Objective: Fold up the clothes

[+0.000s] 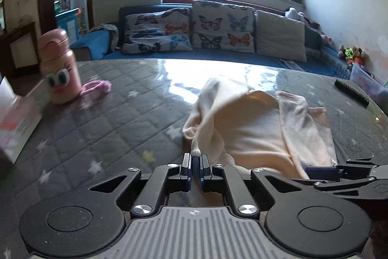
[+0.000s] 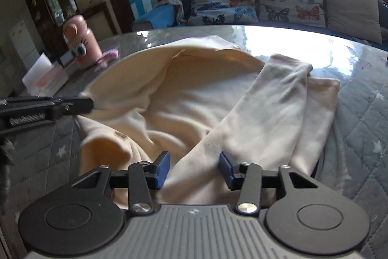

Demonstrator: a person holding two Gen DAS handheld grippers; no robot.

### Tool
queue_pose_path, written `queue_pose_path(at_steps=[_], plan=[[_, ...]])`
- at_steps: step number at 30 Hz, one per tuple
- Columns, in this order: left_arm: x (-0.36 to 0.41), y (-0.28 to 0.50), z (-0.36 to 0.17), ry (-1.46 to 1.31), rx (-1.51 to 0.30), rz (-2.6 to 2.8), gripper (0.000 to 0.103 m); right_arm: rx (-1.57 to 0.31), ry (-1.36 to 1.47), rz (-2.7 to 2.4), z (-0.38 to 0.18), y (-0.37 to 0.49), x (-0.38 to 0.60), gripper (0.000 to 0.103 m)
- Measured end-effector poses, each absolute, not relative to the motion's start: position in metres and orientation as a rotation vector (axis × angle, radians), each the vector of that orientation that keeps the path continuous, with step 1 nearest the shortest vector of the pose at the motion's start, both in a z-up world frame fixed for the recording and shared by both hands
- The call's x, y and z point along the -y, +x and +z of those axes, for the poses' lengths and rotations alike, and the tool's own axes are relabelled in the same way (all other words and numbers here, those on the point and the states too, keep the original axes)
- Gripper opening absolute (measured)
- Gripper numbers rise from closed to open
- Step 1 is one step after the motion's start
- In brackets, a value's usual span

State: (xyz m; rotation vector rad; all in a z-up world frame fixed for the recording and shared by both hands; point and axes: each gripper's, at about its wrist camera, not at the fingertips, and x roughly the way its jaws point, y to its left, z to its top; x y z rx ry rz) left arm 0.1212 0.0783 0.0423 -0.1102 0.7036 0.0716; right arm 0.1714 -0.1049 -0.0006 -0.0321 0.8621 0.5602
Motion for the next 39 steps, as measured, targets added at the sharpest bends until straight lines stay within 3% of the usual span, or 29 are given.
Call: queue_pose_path(at_steps=[5, 9, 22, 26, 30, 39], plan=[[-0.087, 0.095, 0.043, -0.138, -0.706, 0.088, 0.007, -0.861, -0.047, 0.545, 0.003, 0.155, 0.115, 0.005], [-0.086, 0.07, 0.044, -0.152, -0.71, 0.076, 0.007, -0.847, -0.028, 0.534, 0.01, 0.141, 0.132, 0.003], [-0.081, -0.005, 0.025, -0.146, -0.825, -0.011, 0.008, -0.92, -0.047, 0.58, 0.018, 0.056, 0.186, 0.003], [-0.082, -0.006, 0.032, -0.115, -0.804, -0.009, 0.012, -0.895, -0.084, 0.588, 0.029, 0.054, 0.184, 0.013], [-0.081, -0.005, 0.042, -0.083, -0.758, -0.006, 0.037, -0.823, -0.121, 0.598, 0.047, 0.067, 0.174, 0.022], [-0.087, 0.017, 0.051, -0.059, -0.721, 0.009, 0.039, -0.75, -0.17, 0.602, 0.047, 0.141, 0.131, 0.027]])
